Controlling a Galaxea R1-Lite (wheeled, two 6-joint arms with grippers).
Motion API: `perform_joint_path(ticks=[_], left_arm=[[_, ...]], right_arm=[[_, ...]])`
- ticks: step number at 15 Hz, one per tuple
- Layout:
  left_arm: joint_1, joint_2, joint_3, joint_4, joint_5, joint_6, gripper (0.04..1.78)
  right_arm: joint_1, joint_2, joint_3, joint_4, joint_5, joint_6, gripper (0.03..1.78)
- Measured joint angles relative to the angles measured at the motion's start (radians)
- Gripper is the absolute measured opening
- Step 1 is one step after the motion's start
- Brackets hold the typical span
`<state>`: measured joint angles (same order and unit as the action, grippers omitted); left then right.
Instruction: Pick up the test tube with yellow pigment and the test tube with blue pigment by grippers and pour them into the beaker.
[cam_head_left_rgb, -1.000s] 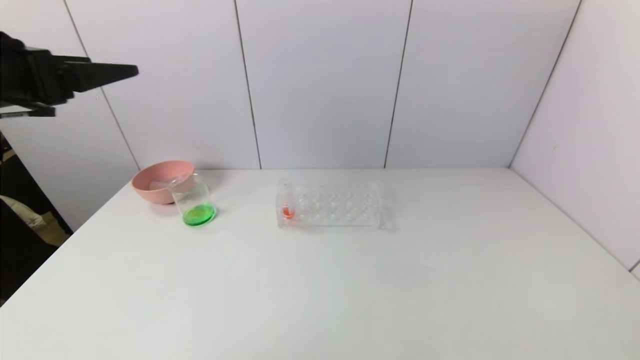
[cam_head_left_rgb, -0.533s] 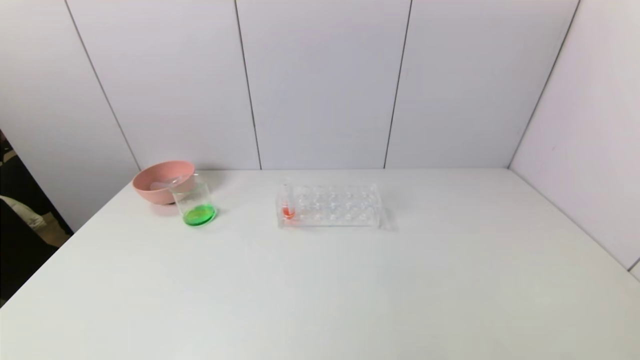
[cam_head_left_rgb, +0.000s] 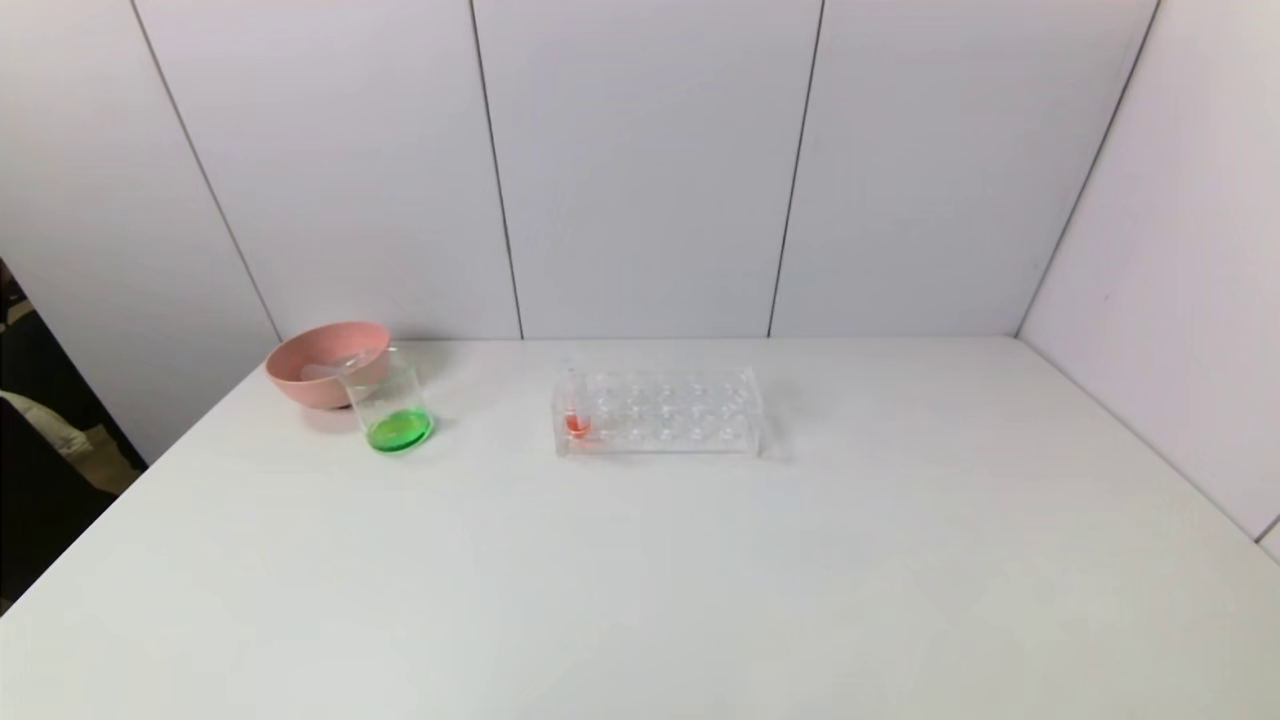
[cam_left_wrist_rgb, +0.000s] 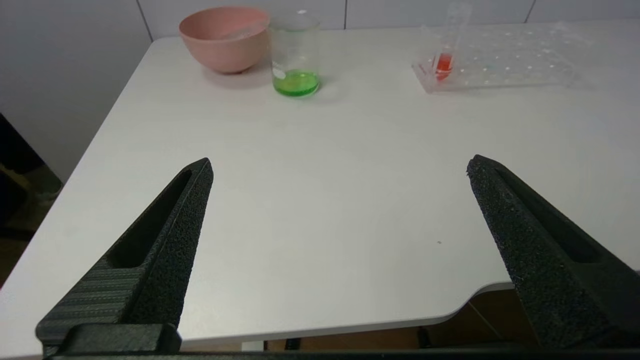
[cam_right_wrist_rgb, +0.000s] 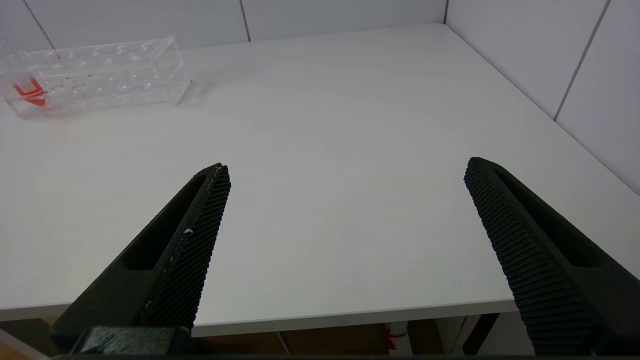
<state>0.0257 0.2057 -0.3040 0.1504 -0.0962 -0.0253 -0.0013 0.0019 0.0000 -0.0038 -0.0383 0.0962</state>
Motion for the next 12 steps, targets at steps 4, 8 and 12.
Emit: perform_joint_path(ticks=[4, 8, 12], left_arm=[[-0.022, -0.133, 0.186, -0.014, 0.070, -0.008, 1.77], [-0.026, -0.195, 0.255, -0.049, 0.114, -0.027, 1.77], [-0.026, -0.206, 0.262, -0.053, 0.114, -0.040, 1.77]], right_arm=[[0.000, 0.000, 0.000, 0.000, 0.000, 0.000, 1.71], [0.000, 0.000, 0.000, 0.000, 0.000, 0.000, 1.71], [0.000, 0.000, 0.000, 0.000, 0.000, -0.001, 1.71]])
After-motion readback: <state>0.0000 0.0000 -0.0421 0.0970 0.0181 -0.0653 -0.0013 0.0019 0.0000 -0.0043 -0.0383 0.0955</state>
